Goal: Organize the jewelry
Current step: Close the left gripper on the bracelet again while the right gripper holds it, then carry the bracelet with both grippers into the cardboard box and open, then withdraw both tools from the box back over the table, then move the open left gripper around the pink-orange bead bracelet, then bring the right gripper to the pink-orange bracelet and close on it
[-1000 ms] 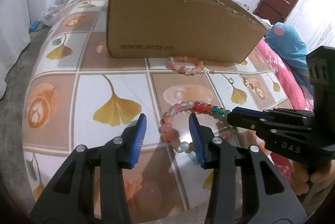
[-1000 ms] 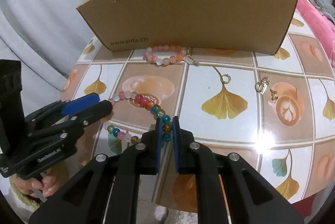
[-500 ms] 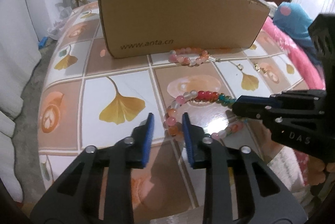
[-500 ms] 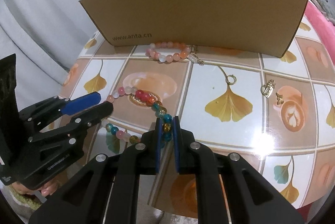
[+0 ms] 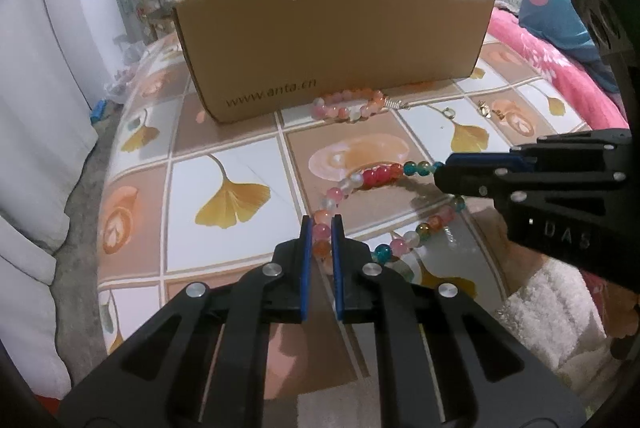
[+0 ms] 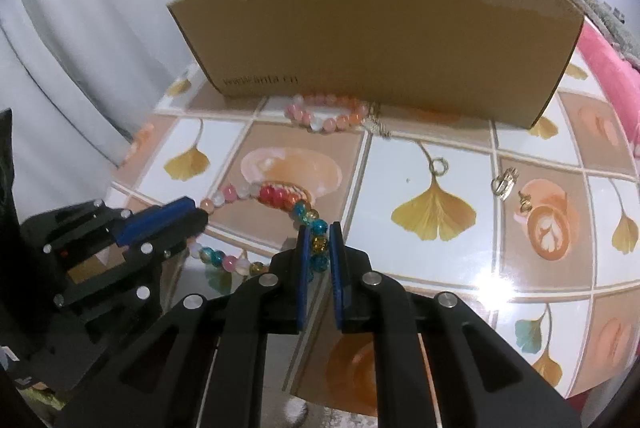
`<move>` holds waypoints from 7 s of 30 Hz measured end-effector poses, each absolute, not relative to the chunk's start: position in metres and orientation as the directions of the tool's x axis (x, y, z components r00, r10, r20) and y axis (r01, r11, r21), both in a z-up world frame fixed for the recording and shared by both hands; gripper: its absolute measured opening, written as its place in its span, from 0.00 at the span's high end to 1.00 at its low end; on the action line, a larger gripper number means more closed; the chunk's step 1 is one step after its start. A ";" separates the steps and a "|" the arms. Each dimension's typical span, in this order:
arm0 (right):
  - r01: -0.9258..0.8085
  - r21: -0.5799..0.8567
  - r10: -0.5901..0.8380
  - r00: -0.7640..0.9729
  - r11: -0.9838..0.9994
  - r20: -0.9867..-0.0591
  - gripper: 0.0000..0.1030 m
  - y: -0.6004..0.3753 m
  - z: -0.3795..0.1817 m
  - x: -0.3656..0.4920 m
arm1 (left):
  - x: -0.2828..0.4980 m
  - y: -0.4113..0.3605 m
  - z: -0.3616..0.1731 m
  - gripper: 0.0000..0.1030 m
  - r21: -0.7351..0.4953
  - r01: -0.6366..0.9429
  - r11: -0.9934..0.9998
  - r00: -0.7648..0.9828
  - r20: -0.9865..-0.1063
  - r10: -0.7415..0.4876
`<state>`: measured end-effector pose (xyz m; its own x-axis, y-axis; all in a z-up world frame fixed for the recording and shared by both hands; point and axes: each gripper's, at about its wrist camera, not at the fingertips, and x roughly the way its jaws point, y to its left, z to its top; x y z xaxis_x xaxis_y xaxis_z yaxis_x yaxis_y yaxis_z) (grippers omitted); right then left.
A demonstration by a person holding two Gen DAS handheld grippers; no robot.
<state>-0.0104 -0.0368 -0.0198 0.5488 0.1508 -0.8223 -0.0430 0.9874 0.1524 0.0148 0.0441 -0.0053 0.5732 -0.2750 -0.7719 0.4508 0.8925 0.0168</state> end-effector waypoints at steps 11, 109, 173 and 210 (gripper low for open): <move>-0.072 0.112 0.133 0.600 0.991 -0.789 0.90 -0.030 0.005 -0.027 | -0.011 0.043 0.015 0.92 0.032 0.469 0.882 0.609 -0.735 -0.297; 0.065 0.597 0.456 0.581 0.800 -0.674 0.57 -0.166 0.005 0.114 | 0.142 0.056 0.022 0.39 -0.134 0.314 0.940 0.639 -0.702 -0.314; -0.172 0.240 0.294 0.472 0.955 -0.831 0.74 -0.038 -0.031 0.054 | 0.042 0.046 -0.020 0.76 0.021 0.491 0.871 0.530 -0.801 -0.280; -0.065 -0.069 -0.028 0.493 0.996 -0.870 0.78 -0.044 -0.045 0.071 | 0.034 0.054 -0.020 0.69 0.057 0.502 0.863 0.568 -0.774 -0.279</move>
<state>0.0711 -0.0438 -0.0453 0.4931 -0.0283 -0.8695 -0.0646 0.9955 -0.0691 0.0340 0.0541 -0.0204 0.5682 -0.2793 -0.7740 0.5021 0.8629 0.0571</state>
